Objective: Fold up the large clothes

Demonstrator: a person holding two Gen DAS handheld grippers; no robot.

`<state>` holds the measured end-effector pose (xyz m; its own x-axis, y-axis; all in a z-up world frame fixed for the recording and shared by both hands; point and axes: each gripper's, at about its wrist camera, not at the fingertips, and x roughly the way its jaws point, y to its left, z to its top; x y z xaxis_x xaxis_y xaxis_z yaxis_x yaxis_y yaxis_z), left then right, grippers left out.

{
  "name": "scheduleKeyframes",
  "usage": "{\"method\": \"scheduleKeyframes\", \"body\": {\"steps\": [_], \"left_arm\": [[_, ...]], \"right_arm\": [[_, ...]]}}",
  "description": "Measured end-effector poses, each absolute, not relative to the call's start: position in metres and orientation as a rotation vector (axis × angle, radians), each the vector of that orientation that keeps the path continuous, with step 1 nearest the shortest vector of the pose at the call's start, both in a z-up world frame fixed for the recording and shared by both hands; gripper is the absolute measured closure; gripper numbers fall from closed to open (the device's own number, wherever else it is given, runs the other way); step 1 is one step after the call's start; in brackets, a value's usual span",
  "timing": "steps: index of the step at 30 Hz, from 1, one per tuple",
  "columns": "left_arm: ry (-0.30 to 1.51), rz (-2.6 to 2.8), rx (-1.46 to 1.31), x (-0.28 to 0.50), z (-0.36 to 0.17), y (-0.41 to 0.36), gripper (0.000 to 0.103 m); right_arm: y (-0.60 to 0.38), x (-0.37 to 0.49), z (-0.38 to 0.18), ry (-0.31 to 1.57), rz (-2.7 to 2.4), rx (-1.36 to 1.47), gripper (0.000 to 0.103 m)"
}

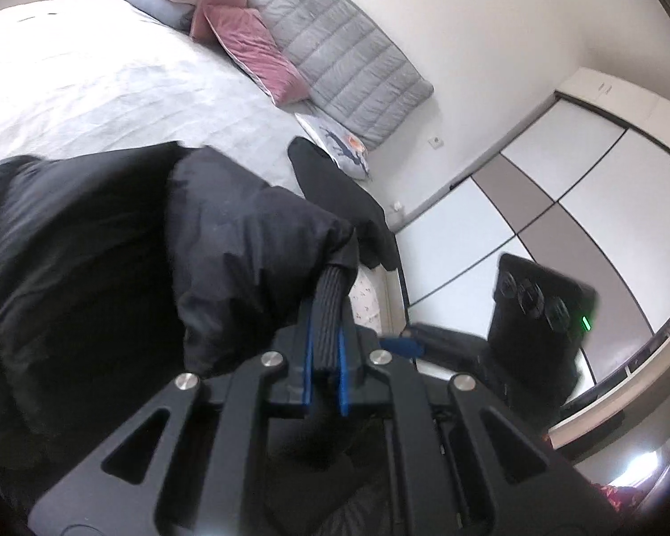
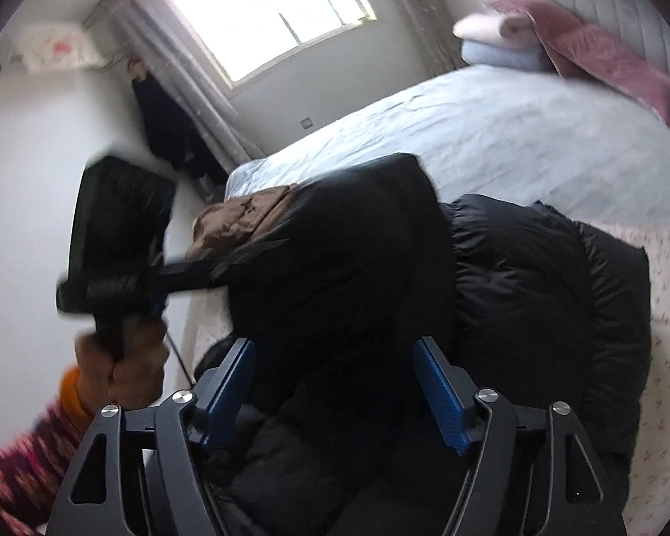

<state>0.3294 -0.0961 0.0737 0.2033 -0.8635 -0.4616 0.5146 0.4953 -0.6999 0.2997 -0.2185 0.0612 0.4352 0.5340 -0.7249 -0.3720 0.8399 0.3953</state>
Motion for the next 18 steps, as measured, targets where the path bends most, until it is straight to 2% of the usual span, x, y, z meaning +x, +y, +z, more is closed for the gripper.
{"method": "scheduleKeyframes", "body": {"steps": [6,7,8,10,12,14,18], "left_arm": [[0.969,-1.036,-0.375,0.324,0.086,-0.124,0.093],[0.969,-1.041,-0.363,0.323,0.089,-0.125,0.093],[0.968,-1.041,-0.354,0.321,0.092,-0.123,0.091],[0.959,-1.019,-0.337,0.322,0.097,-0.114,0.083],[0.924,-1.005,-0.356,0.325,0.102,-0.097,0.074],[0.861,-0.939,-0.341,0.328,0.109,-0.077,0.059],[0.809,-0.74,-0.23,0.343,0.106,-0.051,0.058]], "right_arm": [[-0.197,0.303,0.058,0.977,0.496,0.149,0.028],[-0.198,0.306,0.056,0.972,0.47,0.147,0.035],[-0.201,0.311,0.054,0.96,0.457,0.152,0.06],[-0.211,0.32,0.052,0.964,0.468,0.184,0.085],[-0.228,0.328,0.054,0.957,0.45,0.226,0.088],[-0.248,0.336,0.058,0.943,0.441,0.291,0.09],[-0.307,0.348,0.065,0.87,0.406,0.479,0.09]]}}
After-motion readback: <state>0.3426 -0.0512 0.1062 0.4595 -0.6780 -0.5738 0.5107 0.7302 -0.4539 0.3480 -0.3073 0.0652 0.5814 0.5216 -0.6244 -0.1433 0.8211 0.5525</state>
